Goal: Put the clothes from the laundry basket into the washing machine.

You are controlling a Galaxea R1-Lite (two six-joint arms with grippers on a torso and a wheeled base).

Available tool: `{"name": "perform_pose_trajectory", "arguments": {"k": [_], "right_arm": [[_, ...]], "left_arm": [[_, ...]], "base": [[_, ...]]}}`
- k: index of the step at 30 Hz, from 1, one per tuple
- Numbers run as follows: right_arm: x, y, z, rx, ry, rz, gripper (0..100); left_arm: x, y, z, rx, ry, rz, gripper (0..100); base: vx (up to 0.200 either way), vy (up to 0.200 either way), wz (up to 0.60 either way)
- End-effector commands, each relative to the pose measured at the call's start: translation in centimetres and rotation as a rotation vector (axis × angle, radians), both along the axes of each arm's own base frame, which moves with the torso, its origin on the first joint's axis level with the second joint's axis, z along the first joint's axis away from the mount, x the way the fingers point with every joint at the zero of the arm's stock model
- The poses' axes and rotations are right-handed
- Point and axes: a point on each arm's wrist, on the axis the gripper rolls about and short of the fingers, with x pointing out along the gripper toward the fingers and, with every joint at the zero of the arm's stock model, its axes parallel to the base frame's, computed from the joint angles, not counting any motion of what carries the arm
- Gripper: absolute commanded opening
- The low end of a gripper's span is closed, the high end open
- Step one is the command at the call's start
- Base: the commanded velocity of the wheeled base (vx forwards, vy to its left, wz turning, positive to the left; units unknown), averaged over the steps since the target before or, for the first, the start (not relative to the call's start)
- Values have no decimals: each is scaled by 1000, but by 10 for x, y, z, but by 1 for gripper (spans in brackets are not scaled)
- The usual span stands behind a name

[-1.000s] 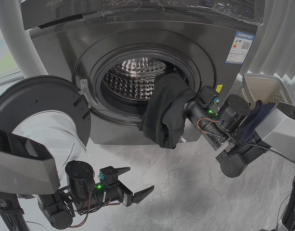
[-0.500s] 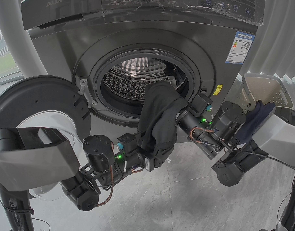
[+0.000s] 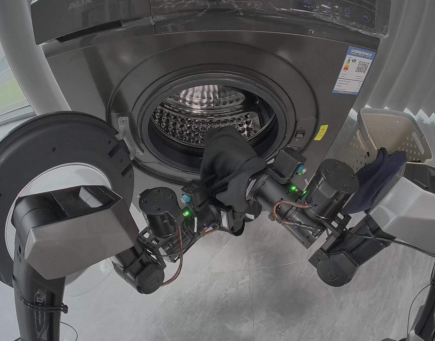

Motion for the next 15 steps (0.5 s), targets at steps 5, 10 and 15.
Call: {"name": "perform_pose_trajectory", "arguments": {"k": [5, 10, 15], "right_arm": [[-18, 3, 7, 10, 10, 24, 0], [-18, 3, 6, 13, 12, 25, 0], [-16, 0, 8, 18, 10, 15, 0]], "left_arm": [[26, 4, -7, -41, -16, 106, 100], [25, 3, -9, -42, -6, 116, 0], [26, 4, -10, -44, -2, 126, 0]], "base": [[0, 0, 0], [0, 0, 0], [0, 0, 0]]}}
